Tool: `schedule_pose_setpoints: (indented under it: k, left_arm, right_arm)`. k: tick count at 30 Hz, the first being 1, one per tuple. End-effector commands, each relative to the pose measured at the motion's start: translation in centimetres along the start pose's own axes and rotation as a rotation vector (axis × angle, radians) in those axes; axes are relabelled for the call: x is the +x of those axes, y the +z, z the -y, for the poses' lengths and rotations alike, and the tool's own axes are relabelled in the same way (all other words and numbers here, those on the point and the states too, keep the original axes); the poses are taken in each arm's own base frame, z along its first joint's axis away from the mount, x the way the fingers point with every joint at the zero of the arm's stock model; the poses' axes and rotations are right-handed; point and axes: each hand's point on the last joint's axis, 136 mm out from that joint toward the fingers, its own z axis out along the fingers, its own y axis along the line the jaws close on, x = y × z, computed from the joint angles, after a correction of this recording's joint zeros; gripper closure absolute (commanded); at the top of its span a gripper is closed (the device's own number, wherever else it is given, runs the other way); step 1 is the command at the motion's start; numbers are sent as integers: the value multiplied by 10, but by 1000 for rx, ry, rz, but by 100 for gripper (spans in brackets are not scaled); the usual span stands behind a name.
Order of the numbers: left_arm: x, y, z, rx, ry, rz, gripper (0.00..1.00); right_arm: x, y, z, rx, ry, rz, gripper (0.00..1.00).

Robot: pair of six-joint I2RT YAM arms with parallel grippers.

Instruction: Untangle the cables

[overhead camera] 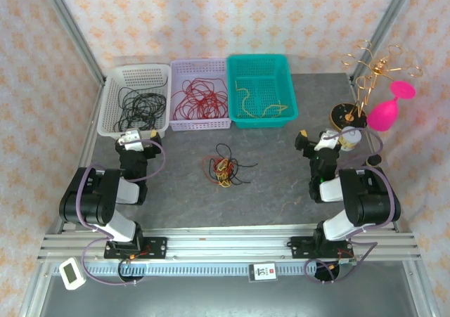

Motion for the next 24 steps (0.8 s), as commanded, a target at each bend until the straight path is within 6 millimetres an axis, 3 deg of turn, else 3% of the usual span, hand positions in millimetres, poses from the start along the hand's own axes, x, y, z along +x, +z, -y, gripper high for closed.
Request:
schedule_pose_setpoints:
  k: [1, 24]
  left_arm:
    - [-8, 1, 7, 25, -1, 26, 0]
    - [-8, 1, 6, 27, -9, 24, 0]
  right_arm:
    - [-7, 2, 0, -5, 9, 20, 0]
    - [-7, 2, 0, -5, 10, 20, 0]
